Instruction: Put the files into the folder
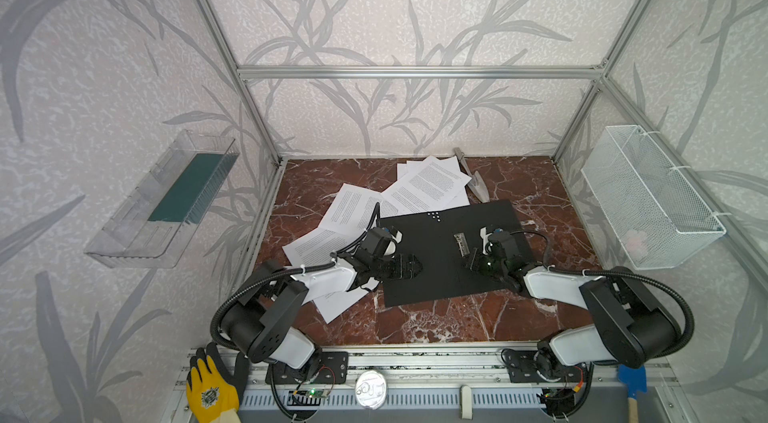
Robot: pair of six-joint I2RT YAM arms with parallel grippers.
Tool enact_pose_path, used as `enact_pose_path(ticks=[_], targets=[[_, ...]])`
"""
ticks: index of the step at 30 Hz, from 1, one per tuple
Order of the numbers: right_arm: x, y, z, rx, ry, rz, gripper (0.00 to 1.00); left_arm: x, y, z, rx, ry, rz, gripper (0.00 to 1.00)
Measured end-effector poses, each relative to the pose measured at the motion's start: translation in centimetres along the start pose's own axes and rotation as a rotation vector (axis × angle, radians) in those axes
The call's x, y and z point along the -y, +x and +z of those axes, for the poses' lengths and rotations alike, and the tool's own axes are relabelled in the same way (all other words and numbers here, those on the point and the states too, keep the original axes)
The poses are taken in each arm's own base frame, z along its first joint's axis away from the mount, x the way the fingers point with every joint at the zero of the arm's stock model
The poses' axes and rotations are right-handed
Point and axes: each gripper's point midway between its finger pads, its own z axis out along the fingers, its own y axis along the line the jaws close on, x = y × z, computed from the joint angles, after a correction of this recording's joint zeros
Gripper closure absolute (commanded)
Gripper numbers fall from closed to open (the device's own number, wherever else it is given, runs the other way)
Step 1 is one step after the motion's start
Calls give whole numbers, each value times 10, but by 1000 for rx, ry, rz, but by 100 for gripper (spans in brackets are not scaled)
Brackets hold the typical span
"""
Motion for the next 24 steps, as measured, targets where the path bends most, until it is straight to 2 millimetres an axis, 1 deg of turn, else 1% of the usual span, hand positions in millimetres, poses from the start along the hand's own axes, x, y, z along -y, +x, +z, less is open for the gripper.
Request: enact_pose_path(ticks=[6, 11, 15, 20, 24], targets=[[-12, 15, -3, -15, -26, 49, 100, -14, 4, -13, 5, -91, -10, 1], [-18, 22, -2, -21, -52, 95, 100, -23, 6, -16, 6, -143, -4, 1], [-25, 26, 7, -27, -86, 110, 100, -28, 4, -17, 18, -171, 3, 1], [-34, 22, 20, -16, -146, 105, 100, -38, 0, -20, 40, -230, 5, 1], [-36, 21, 27, -8, -173, 98, 100, -48, -2, -24, 54, -296, 6, 1]])
